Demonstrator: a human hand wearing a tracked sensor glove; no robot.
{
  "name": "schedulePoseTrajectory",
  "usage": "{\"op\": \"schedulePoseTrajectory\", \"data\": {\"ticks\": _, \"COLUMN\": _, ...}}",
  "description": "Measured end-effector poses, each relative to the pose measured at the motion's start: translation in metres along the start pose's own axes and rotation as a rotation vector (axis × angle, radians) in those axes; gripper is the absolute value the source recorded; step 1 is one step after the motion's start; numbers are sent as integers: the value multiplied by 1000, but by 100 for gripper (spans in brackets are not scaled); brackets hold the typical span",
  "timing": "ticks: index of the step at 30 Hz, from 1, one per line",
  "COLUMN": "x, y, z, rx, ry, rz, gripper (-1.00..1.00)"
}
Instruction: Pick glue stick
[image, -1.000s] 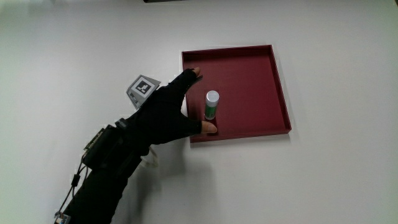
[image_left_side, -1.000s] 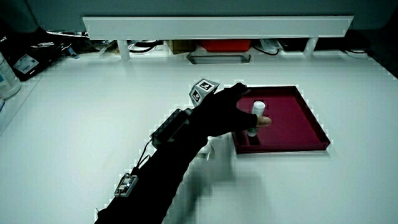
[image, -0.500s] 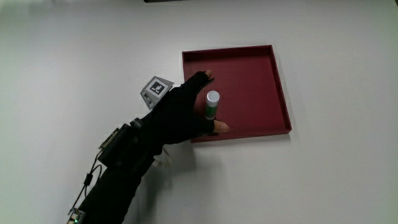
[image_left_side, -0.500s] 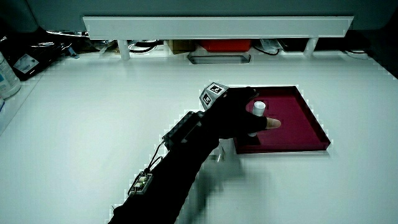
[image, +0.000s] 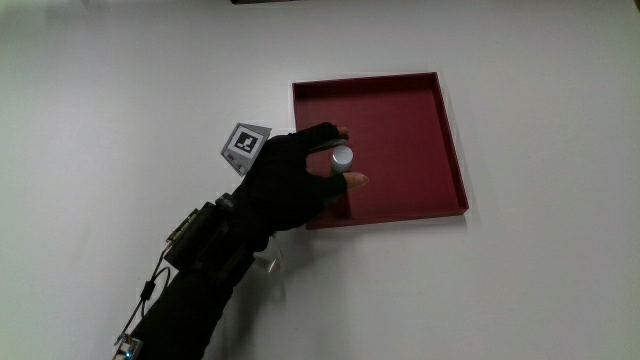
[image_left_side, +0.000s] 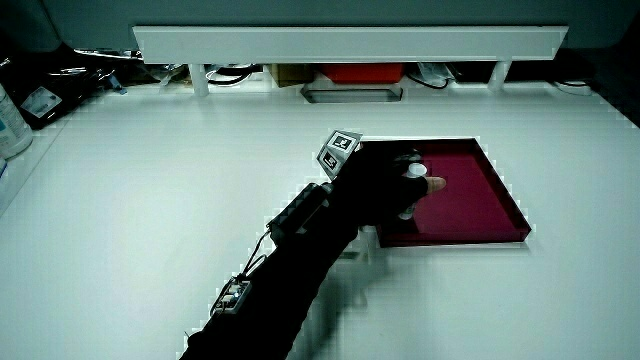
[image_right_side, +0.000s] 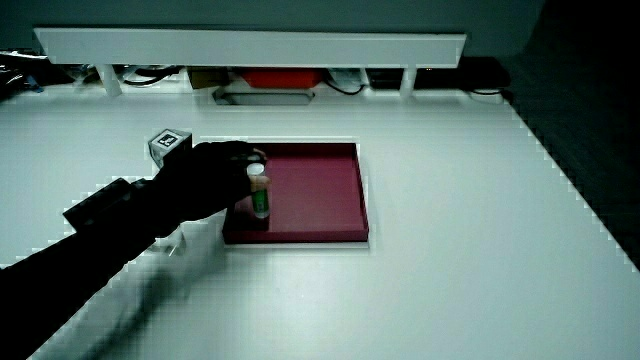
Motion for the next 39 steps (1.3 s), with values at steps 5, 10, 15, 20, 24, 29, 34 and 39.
{"op": "schedulePoseTrajectory", "data": {"ticks": 5, "x": -1, "y": 0, "z": 0, "rx": 20, "ry": -9, "rz": -3, "gripper": 74}}
{"op": "schedulePoseTrajectory", "data": {"ticks": 10, "x": 0, "y": -1, "z": 0, "rx": 25, "ry": -10, "rz": 8, "gripper": 90}}
{"op": "schedulePoseTrajectory", "data": {"ticks": 15, "x": -1, "y": -1, "z": -1, "rx": 28, "ry": -11, "rz": -6, "gripper": 100}}
{"op": "schedulePoseTrajectory", "data": {"ticks": 20, "x": 1, "y": -3, "z": 2, "rx": 39, "ry": -24, "rz": -19, "gripper": 100}}
{"op": "schedulePoseTrajectory", "data": {"ticks": 24, "x": 9, "y": -5, "z": 8, "rx": 36, "ry": -37, "rz": -31, "gripper": 100}}
{"op": "schedulePoseTrajectory", "data": {"ticks": 29, "x": 28, "y": -11, "z": 23, "rx": 40, "ry": -45, "rz": -82, "gripper": 100}}
{"op": "schedulePoseTrajectory", "data": {"ticks": 34, "x": 53, "y": -23, "z": 41, "rx": 40, "ry": -62, "rz": -97, "gripper": 100}}
{"op": "schedulePoseTrajectory", "data": {"ticks": 39, "x": 67, "y": -42, "z": 59, "rx": 74, "ry": -48, "rz": -67, "gripper": 100}}
